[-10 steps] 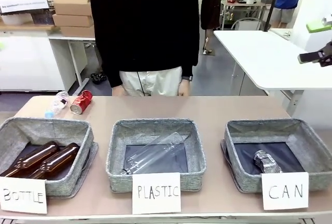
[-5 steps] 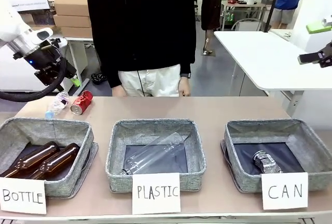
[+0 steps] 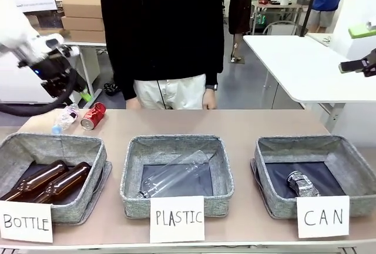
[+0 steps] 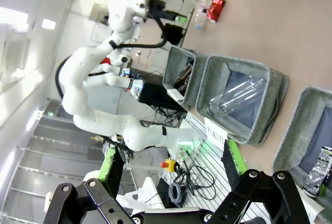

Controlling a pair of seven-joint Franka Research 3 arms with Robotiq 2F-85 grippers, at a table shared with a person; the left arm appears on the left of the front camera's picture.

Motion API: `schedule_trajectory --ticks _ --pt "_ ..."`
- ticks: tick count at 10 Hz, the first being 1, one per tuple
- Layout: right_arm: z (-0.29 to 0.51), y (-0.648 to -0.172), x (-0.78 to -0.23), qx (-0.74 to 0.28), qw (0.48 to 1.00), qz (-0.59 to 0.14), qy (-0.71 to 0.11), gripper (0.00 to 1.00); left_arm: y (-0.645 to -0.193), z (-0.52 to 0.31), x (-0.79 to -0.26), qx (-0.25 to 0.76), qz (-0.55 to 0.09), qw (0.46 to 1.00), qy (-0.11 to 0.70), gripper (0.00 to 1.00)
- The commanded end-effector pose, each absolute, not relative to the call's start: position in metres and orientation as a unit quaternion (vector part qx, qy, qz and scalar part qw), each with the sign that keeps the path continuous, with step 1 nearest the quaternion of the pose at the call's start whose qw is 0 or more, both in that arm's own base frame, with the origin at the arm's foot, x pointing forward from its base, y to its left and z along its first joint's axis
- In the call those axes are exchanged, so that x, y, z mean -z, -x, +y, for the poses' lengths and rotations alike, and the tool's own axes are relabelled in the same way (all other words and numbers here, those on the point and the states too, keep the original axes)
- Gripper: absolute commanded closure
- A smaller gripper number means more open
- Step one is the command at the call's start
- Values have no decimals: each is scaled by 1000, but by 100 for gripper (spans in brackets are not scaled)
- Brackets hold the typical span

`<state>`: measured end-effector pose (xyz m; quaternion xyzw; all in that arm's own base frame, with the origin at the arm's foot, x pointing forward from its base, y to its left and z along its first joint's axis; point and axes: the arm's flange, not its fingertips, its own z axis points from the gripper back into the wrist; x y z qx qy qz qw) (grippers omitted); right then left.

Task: Sort the can waste into the basket.
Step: Pick up the can waste from the table and place it in the right Fabric basket.

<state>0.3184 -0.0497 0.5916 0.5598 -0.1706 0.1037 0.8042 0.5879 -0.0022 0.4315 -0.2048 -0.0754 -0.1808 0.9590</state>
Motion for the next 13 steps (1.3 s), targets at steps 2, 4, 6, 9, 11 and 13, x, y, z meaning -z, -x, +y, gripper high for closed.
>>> schedule_trajectory --ticks 2,4,6,9,11,13 --pt "-51 -318 -593 -114 803 -175 -559 0 -635 -20 -402 214 -118 961 129 0" --pt "-51 -318 -593 -114 803 -175 -559 0 -662 -27 -379 202 -128 966 101 0" --pt "-51 -318 -593 -114 803 -175 -559 0 -680 -31 -358 192 -129 970 75 0" --pt "-51 -318 -593 -114 803 -175 -559 0 -702 -35 -332 181 -120 974 61 0" --pt "-51 -318 -593 -114 803 -175 -559 0 -705 -32 -322 171 -99 978 66 0" --pt "-51 -318 -593 -114 803 -175 -559 0 -705 -31 -317 168 -88 980 53 25"
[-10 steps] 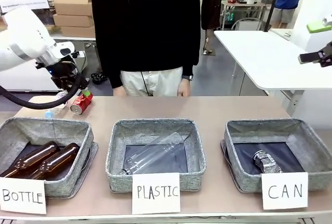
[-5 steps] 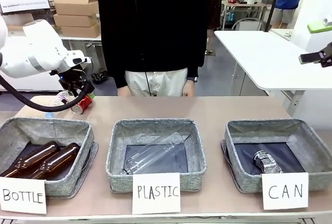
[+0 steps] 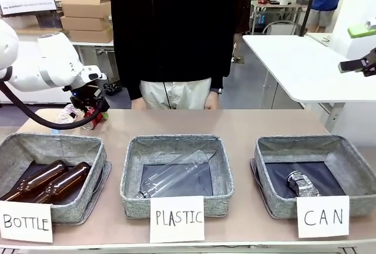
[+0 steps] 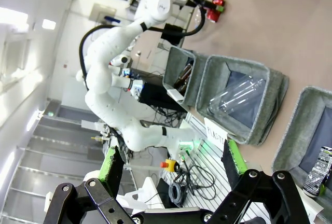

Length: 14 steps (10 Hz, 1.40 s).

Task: Sort the can waste into the basket.
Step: Pick up the can waste from the table and place it in the right Fabric basket.

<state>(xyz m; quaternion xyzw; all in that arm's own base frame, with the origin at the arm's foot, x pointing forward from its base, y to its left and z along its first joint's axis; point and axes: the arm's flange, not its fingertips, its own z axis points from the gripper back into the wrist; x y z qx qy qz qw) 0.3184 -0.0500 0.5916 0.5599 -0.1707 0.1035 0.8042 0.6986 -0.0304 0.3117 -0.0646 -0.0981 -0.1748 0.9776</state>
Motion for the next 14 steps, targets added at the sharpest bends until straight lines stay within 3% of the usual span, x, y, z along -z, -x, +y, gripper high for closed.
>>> schedule_trajectory --ticks 1,2,3,4,5,7,9,11,12,13,14 --pt "-51 -318 -593 -114 803 -175 -559 0 -704 -31 -318 165 -82 981 56 60" --pt "-51 -318 -593 -114 803 -175 -559 0 -704 -31 -318 164 -81 981 58 83" --pt "-51 -318 -593 -114 803 -175 -559 0 -704 -31 -318 163 -81 982 56 100" --pt "-51 -318 -593 -114 803 -175 -559 0 -703 -30 -318 163 -78 982 57 100" --pt "-51 -318 -593 -114 803 -175 -559 0 -703 -30 -318 164 -76 982 57 85" --pt "-51 -318 -593 -114 803 -175 -559 0 -699 -27 -324 156 -74 983 70 100" --pt "-51 -318 -593 -114 803 -175 -559 0 -678 -19 -355 135 -70 981 121 100" --pt "-51 -318 -593 -114 803 -175 -559 0 -616 5 -426 141 -28 968 204 100" --pt "-51 -318 -593 -114 803 -175 -559 0 -557 24 -472 155 5 957 244 100" --pt "-51 -318 -593 -114 803 -175 -559 0 -497 42 -505 207 7 938 276 100" --pt "-51 -318 -593 -114 803 -175 -559 0 -440 57 -532 218 -43 921 319 100"
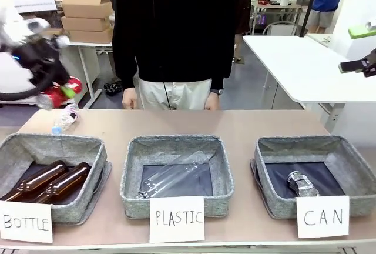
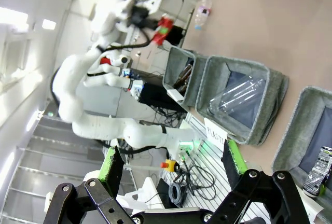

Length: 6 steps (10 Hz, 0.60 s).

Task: Sort the can waste into the basket.
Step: Pick up the can waste from the table and place it in the right Fabric basket.

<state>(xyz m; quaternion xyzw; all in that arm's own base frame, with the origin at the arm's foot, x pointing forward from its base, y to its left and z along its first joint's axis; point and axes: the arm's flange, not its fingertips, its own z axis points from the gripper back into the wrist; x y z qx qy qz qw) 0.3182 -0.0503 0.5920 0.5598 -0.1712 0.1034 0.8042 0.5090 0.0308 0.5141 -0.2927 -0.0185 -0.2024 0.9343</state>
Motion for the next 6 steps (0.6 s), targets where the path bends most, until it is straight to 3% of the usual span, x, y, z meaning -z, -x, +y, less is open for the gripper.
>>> schedule_trajectory --ticks 1,2,3,4,5,6 --pt "-51 -318 -593 -114 803 -175 -559 0 -387 66 -551 176 -112 903 376 100" --pt "-51 -318 -593 -114 803 -175 -559 0 -335 74 -564 166 -196 873 415 100" --pt "-51 -318 -593 -114 803 -175 -559 0 -302 81 -568 172 -234 850 439 100" --pt "-51 -318 -593 -114 803 -175 -559 0 -295 91 -570 127 -289 844 433 100" --pt "-51 -318 -593 -114 803 -175 -559 0 -339 87 -577 169 -174 867 436 100" --pt "-51 -318 -593 -114 803 -175 -559 0 -339 87 -577 169 -174 867 436 100"
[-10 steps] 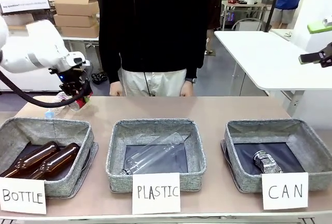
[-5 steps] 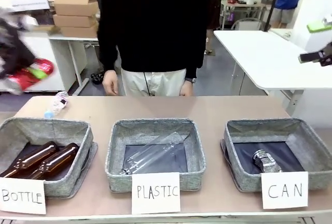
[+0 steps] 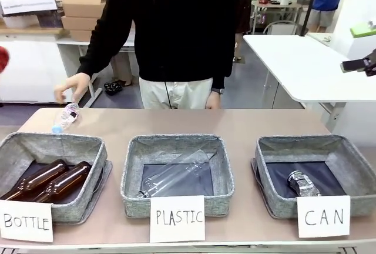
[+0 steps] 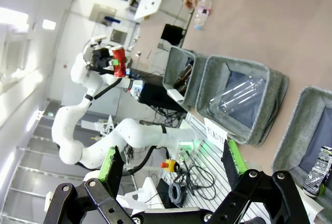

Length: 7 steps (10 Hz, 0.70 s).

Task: Sort the can waste into the basket.
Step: Pick up the can waste from the table and place it in the right Fabric basket.

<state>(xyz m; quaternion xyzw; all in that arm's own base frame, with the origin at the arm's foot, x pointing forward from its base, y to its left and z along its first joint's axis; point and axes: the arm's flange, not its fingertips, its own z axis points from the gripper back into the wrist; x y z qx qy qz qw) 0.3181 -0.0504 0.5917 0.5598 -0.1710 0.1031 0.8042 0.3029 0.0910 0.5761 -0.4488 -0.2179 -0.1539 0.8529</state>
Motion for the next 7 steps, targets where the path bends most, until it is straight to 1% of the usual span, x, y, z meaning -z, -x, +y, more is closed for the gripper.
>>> schedule_trajectory --ticks 1,2,3,4,5,7 --pt "-51 -318 -593 -114 803 -175 -559 0 -339 87 -577 169 -174 867 436 100" --pt "-51 -318 -593 -114 803 -175 -559 0 -303 91 -576 154 -218 853 449 55" --pt "-51 -318 -593 -114 803 -175 -559 0 -343 43 -555 174 -218 850 447 55" --pt "-51 -318 -593 -114 803 -175 -559 0 -372 -19 -553 235 -220 831 453 55" --pt "-51 -318 -593 -114 803 -175 -559 0 -394 -94 -555 278 -229 822 441 55" --pt "-50 -318 -592 -103 804 -171 -560 0 -410 -216 -549 347 -200 797 451 55"
